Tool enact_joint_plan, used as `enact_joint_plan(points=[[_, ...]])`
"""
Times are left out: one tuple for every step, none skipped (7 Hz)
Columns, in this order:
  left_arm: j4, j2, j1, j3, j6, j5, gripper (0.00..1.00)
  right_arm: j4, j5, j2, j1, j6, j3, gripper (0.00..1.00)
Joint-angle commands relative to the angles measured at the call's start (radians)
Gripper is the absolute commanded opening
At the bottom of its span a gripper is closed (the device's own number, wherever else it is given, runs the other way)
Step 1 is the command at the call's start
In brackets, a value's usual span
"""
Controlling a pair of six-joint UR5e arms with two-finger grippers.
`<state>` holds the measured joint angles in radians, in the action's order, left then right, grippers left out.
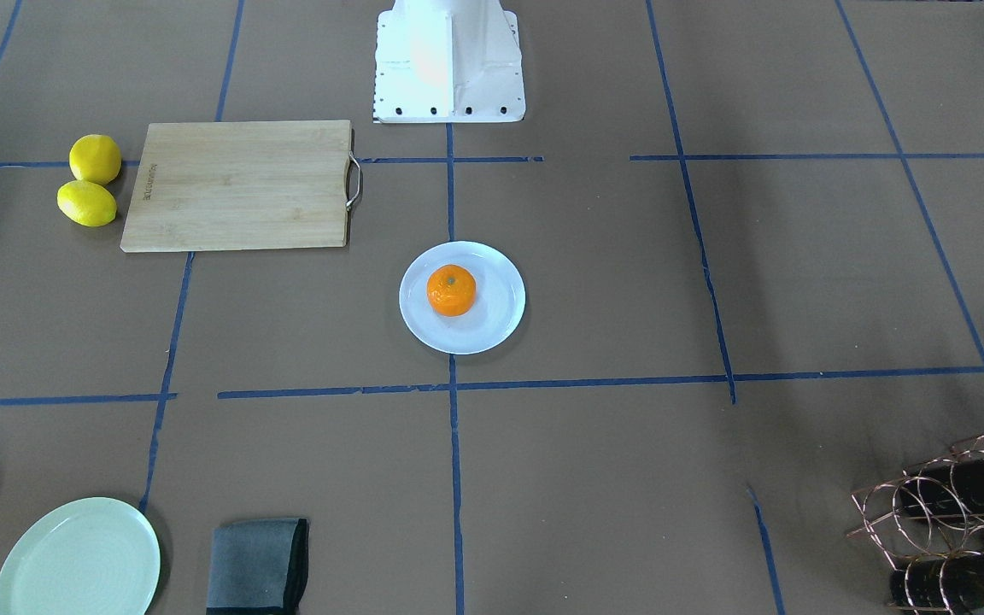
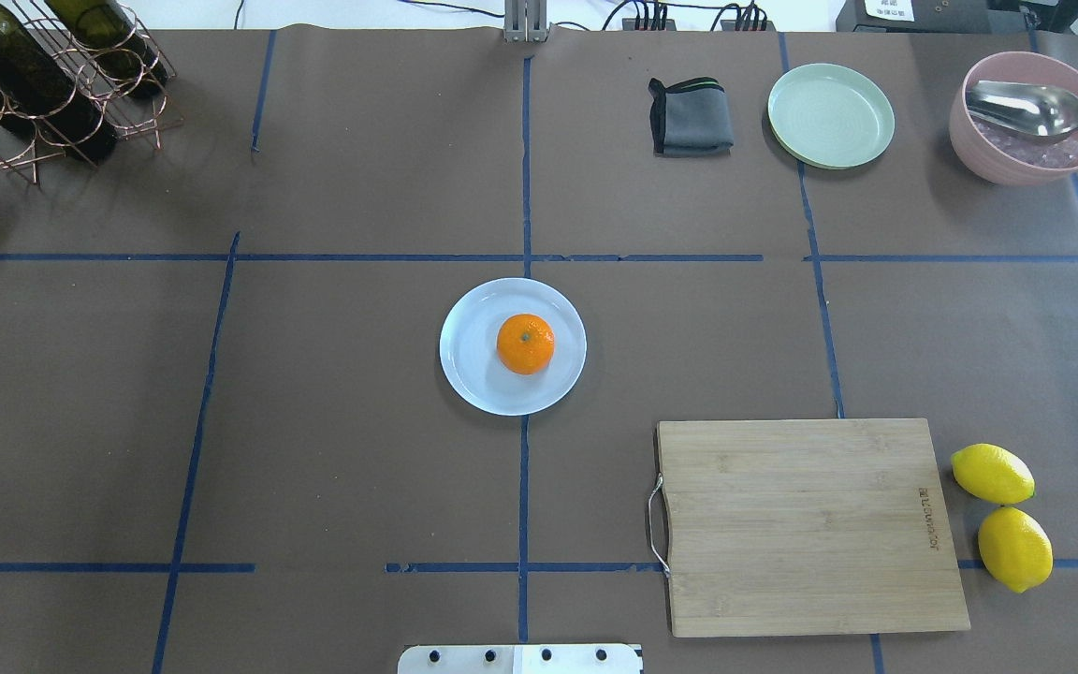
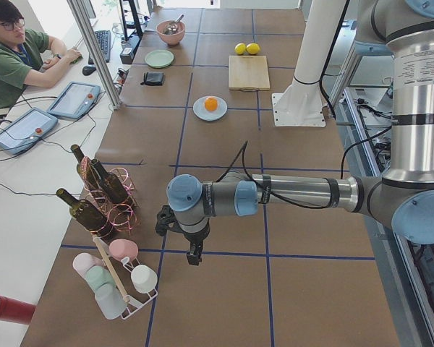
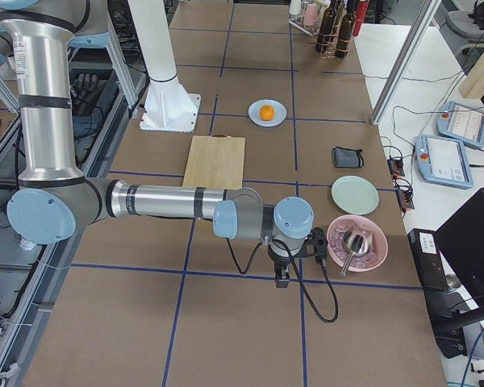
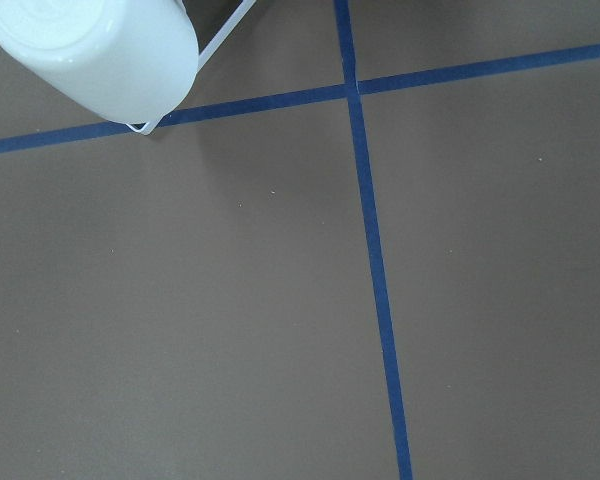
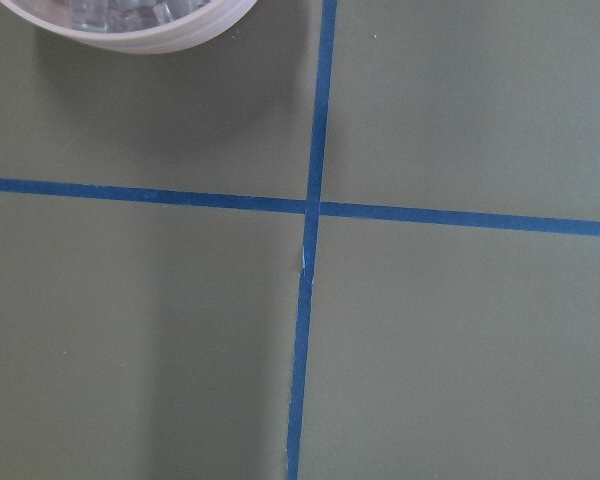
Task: Pick orange to plate
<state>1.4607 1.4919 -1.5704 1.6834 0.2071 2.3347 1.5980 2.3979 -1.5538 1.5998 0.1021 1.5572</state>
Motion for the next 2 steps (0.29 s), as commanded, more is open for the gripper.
enact_joint_plan(points=[[0.001,0.001,0.000,0.001,-0.006,0.000,1.00,0.000,0.000,0.000,0.000,-0.001,0.001,1.00],[0.001,0.002,0.000,0.001,-0.008,0.000,1.00,-0.001,0.000,0.000,0.000,-0.001,0.003,1.00]])
